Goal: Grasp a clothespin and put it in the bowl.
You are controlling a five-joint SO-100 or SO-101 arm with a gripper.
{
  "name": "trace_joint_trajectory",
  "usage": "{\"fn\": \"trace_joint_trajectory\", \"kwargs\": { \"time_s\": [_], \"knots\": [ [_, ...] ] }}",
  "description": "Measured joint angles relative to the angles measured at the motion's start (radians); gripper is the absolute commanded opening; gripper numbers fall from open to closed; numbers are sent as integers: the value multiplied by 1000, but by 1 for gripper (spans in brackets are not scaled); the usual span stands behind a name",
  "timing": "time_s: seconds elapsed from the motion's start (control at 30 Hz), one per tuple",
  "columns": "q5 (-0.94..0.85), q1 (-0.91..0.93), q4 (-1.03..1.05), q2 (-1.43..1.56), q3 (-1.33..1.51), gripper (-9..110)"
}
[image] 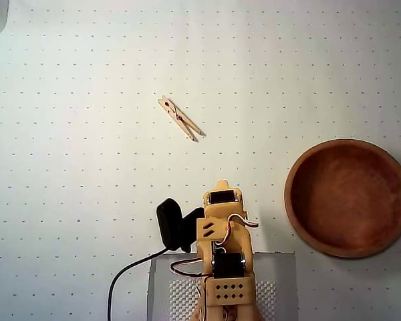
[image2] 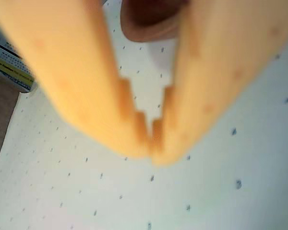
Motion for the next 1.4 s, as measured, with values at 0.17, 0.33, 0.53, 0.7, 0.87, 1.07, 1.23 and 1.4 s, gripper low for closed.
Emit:
{"fn": "trace_joint_trajectory", "kwargs": {
  "time_s": [0.17,0.33,0.53,0.7,0.87,1.07,1.23,1.4],
  "knots": [
    [0,0,0,0,0,-3],
    [0,0,0,0,0,-3],
    [0,0,0,0,0,-3],
    [0,0,0,0,0,-3],
    [0,0,0,0,0,-3],
    [0,-11,0,0,0,-3],
    [-2,-38,0,0,0,-3],
    [-3,-28,0,0,-89,-3]
  ]
}}
